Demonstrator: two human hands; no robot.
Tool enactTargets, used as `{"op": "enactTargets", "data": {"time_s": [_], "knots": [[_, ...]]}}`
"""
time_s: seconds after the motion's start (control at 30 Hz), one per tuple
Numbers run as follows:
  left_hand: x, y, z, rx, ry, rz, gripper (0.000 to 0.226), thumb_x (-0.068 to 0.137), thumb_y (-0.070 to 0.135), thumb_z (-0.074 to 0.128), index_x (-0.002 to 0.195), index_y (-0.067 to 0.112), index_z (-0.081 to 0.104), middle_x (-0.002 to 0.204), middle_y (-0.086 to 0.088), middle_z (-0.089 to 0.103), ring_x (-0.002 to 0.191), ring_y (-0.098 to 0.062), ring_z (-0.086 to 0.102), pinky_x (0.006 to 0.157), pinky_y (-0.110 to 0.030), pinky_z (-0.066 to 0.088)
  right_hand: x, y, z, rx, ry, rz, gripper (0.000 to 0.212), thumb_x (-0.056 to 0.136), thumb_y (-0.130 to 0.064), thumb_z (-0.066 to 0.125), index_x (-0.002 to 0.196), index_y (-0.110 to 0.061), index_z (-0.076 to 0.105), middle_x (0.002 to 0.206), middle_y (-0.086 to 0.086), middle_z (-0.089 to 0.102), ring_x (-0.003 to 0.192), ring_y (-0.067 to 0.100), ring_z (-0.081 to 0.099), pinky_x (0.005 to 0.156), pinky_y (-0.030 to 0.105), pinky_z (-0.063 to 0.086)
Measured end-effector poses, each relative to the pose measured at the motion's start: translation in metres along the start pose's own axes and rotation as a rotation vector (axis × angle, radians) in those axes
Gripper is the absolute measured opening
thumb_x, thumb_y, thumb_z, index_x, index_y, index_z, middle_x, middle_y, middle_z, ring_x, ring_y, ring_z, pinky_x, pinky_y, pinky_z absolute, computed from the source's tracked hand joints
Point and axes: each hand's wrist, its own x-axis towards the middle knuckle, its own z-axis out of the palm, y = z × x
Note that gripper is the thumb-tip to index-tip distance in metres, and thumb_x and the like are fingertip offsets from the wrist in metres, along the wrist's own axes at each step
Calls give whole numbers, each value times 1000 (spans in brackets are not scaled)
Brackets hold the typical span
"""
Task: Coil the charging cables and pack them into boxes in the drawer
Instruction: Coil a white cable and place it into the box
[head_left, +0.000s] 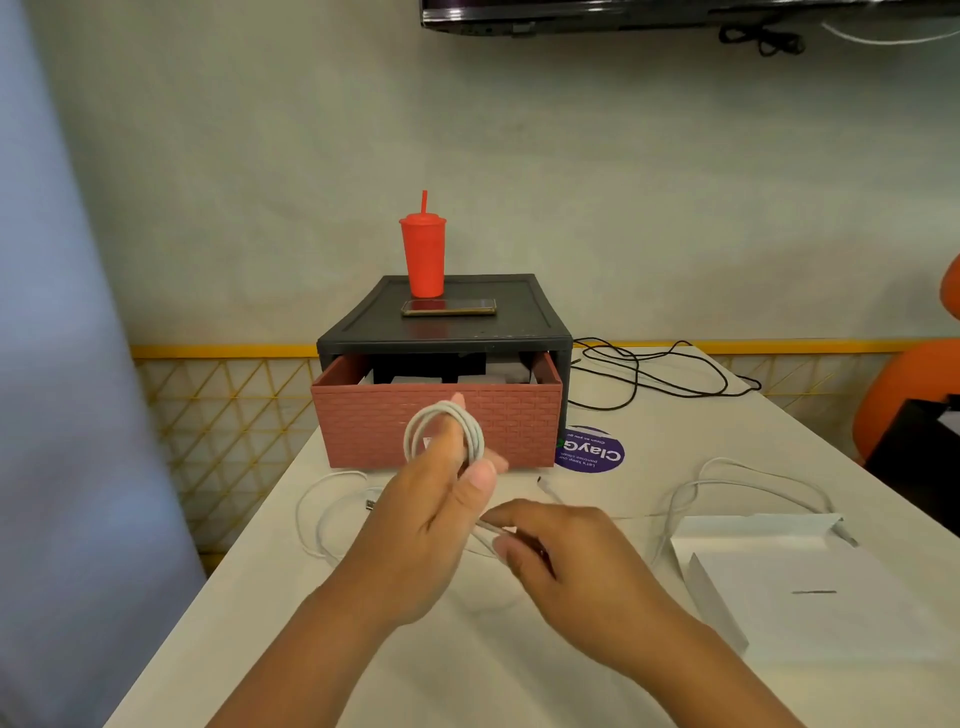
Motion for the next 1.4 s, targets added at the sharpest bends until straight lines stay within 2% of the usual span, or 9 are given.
{"op": "enactTargets", "data": {"time_s": [0.17, 0.37, 0.47, 0.67, 0.77, 0.97, 1.07, 1.17, 1.4], "knots": [[-2, -22, -2, 205, -132, -16, 49, 82, 71, 24, 89, 27, 46, 78, 2, 51, 75, -13, 51, 75, -46, 47, 14, 5, -16, 2, 139, -1, 14, 84, -31, 58, 87, -24, 69, 76, -17, 58, 69, -2, 51, 61, 13, 41], [1, -15, -4, 52, -111, -16, 57, 81, 59, 39, 83, 6, 59, 64, -2, 47, 61, -13, 45, 58, -29, 39, 31, 6, -27, 79, 185, -62, 14, 76, -38, 61, 77, -27, 68, 72, -19, 57, 71, 1, 54, 58, 16, 43], [-2, -8, -7, -273, -55, -186, 37, 76, 52, 49, 79, 23, 72, 50, 5, 48, 51, -2, 45, 61, -18, 46, 33, 7, -32, 154, 234, -61, 11, 78, -33, 62, 77, -24, 70, 72, -15, 61, 72, 6, 56, 61, 18, 45], [-2, -8, -15, -1247, -121, -249, 35, 79, 39, 67, 85, 5, 72, 45, 8, 26, 39, -6, 30, 55, -23, 49, 25, 7, -24, 393, 314, 37, 21, 82, -25, 55, 84, -45, 59, 73, -34, 62, 72, -9, 57, 65, 4, 40], [1, -14, -17, -1636, -283, -141, 50, 102, 31, 29, 121, -10, 51, 62, -5, 36, 57, -18, 39, 83, -35, 48, 18, 8, -12, 382, 252, 73, 29, 90, -14, 56, 97, -43, 59, 71, -39, 59, 72, -12, 55, 67, 3, 39], [1, -16, -26, -1505, -39, -122, 53, 104, 28, 19, 137, -13, 27, 80, -19, 58, 76, -29, 57, 95, -40, 42, 9, 5, 7, 327, 121, 113, 36, 94, -15, 50, 123, -35, 52, 79, -42, 57, 78, -20, 51, 74, 2, 36], [7, -5, -23, -1386, 90, -97, 49, 94, 25, 46, 127, -10, 47, 68, -8, 58, 63, -18, 57, 84, -32, 51, 10, 3, 13, 234, 109, 70, 37, 95, -22, 49, 129, -36, 48, 116, -16, 64, 101, -9, 55, 82, 2, 38], [10, 3, -25, -1178, 245, -141, 50, 78, 32, 54, 118, 1, 61, 61, 0, 57, 58, -9, 56, 78, -27, 53, 15, -3, 17, 58, 99, -1, 41, 93, -36, 40, 132, -31, 49, 110, -4, 69, 98, 12, 61, 83, 20, 48], [16, 3, -21, -519, 137, -88, 45, 73, 17, 48, 110, 44, 48, 76, 9, 64, 76, 0, 57, 80, -21, 44, 22, -12, 13, -11, -9, -63, 36, 96, -26, 41, 132, -30, 46, 107, 2, 65, 92, 24, 58, 75, 33, 45]]}}
